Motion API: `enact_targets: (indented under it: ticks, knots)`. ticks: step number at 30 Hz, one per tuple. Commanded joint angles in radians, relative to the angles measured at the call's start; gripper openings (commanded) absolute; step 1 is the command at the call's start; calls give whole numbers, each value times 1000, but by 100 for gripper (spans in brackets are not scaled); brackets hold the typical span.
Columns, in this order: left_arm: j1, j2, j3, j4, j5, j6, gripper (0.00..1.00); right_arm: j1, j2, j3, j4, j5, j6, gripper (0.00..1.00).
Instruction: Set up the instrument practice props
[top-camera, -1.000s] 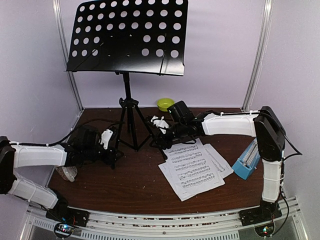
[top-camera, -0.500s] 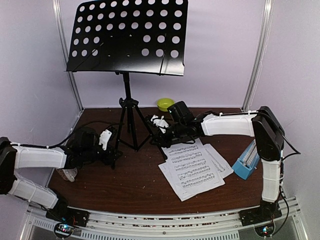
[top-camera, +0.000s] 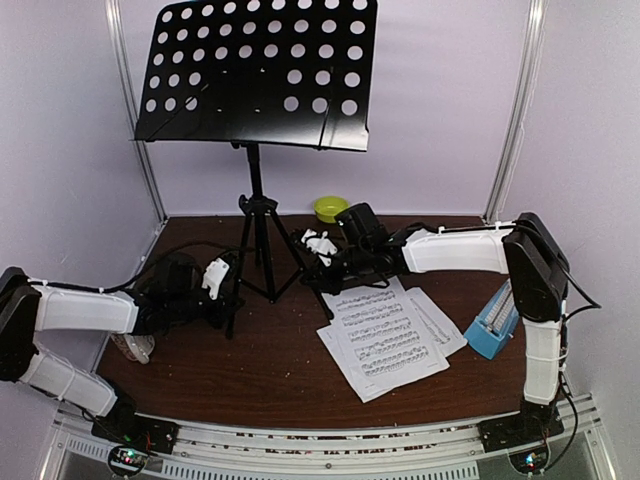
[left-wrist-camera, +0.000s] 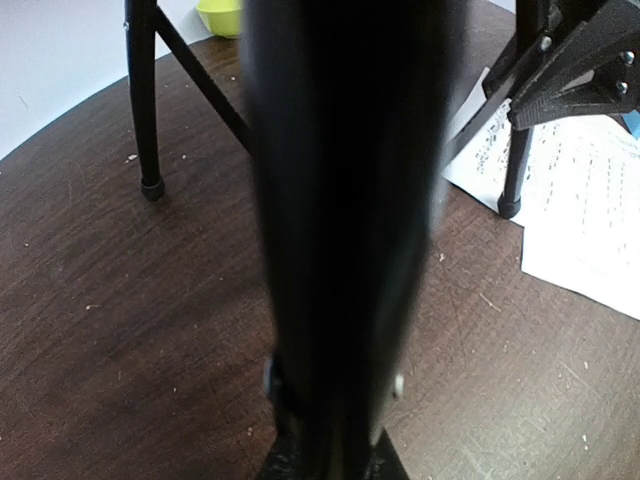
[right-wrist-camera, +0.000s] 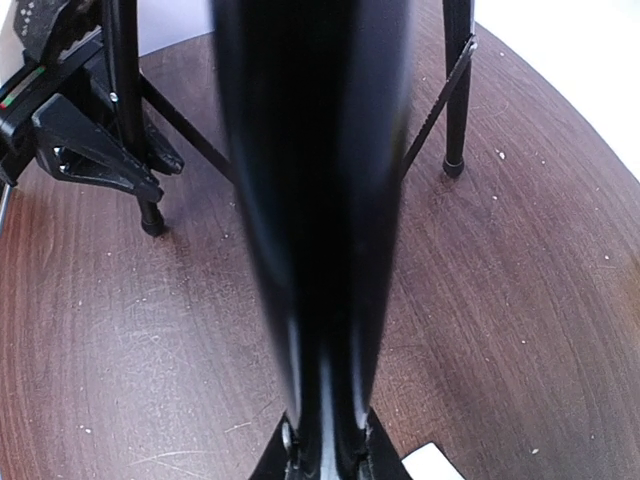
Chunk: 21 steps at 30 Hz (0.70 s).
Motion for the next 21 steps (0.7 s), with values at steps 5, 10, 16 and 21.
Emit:
enact_targets:
  ticks: [5, 10, 16, 21]
  knots:
    - [20, -104, -72, -20, -71, -81, 0, 1, -61, 30, -61, 66, 20, 0]
    - [52, -188, -92, -87, -132, -134, 0, -4, -90, 68, -152, 145, 19, 0]
    - [71, -185, -55, -172, -158, -151, 0, -29, -103, 62, -200, 176, 25, 0]
    - [82, -85, -19, -144, -157, -147, 0, -35, -29, 139, -203, 221, 24, 0]
